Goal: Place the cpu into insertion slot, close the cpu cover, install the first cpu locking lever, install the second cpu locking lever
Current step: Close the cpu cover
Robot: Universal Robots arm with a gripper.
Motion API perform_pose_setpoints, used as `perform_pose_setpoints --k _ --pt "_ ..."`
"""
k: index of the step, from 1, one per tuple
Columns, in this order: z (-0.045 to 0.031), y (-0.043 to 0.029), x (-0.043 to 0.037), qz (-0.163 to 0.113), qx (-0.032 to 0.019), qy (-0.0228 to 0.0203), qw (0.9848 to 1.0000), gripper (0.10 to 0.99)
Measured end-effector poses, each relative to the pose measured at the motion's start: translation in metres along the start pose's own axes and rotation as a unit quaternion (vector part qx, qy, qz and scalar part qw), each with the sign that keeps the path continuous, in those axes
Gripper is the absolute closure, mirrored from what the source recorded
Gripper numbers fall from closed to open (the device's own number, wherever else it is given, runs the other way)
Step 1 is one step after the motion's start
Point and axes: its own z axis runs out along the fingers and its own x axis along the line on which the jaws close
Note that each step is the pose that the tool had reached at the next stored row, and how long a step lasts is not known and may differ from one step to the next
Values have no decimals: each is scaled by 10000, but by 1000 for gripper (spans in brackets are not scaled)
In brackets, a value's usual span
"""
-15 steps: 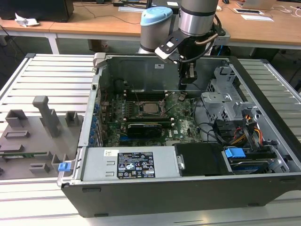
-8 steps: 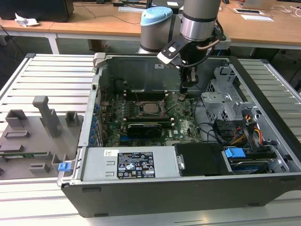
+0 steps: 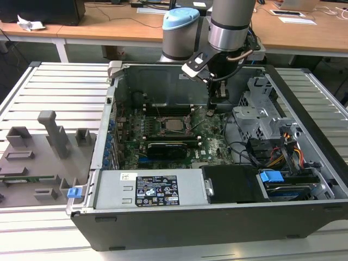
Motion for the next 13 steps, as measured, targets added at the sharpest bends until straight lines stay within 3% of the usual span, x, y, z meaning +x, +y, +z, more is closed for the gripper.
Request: perform_pose_setpoints --k 7,13 --pt "54 29 -2 0 0 0 10000 980" --pt "153 26 -4 -5 0 0 10000 980"
